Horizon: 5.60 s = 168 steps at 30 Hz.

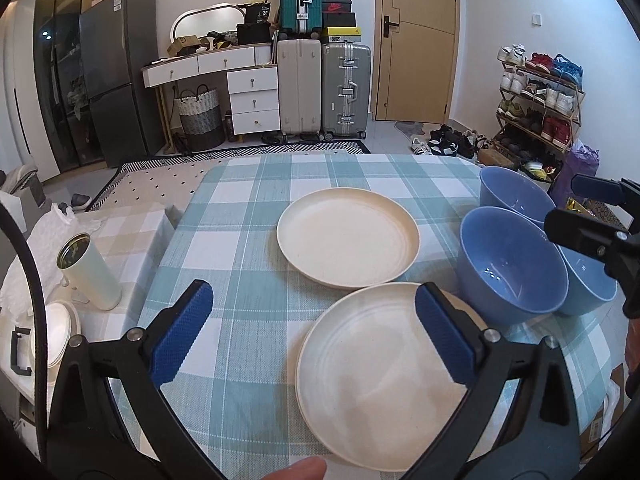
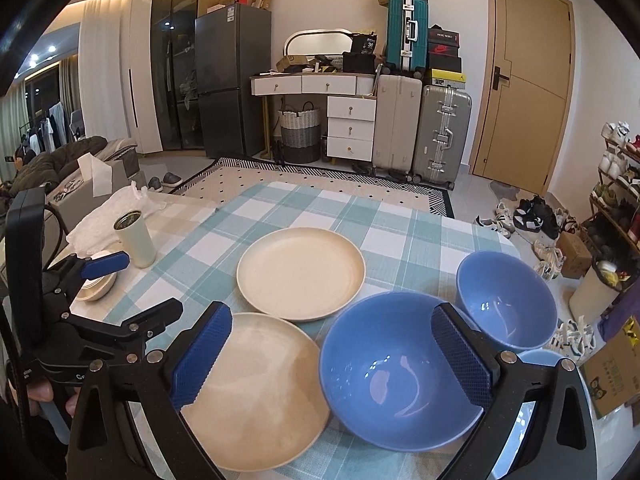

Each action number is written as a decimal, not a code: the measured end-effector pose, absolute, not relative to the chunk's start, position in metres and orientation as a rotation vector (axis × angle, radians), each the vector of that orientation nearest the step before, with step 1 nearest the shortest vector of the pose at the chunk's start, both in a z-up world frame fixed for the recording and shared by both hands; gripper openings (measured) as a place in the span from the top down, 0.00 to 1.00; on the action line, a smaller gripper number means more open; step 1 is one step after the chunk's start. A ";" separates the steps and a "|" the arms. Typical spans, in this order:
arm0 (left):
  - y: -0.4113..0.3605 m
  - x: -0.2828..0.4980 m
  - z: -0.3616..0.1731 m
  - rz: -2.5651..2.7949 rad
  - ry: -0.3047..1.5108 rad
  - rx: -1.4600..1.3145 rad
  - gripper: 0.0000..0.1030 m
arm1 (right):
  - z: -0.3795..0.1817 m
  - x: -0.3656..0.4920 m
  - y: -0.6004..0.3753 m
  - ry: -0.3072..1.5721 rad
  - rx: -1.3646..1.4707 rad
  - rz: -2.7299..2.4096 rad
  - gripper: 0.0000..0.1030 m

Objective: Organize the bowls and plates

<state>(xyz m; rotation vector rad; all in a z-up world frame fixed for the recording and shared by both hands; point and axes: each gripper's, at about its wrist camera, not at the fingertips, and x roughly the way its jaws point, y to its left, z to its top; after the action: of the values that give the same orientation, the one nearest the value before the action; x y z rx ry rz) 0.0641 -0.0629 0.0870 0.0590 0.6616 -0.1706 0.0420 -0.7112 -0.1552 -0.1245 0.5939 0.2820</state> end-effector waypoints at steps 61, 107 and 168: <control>-0.053 0.258 -0.003 -0.124 0.908 0.008 0.02 | -0.252 0.276 -0.690 1.043 -0.151 0.326 0.10; -0.066 0.283 -0.046 -0.125 0.990 0.067 0.76 | -0.298 0.296 -0.679 1.090 -0.203 0.275 0.75; -0.073 0.124 0.089 -0.068 0.721 0.093 0.76 | -0.186 0.152 -0.682 0.748 -0.197 0.297 0.75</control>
<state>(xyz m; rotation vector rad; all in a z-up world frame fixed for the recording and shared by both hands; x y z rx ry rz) 0.1243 -0.0726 0.0892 0.0933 0.7209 -0.0684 0.1515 -0.6817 -0.1858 -0.1969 0.7485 0.2972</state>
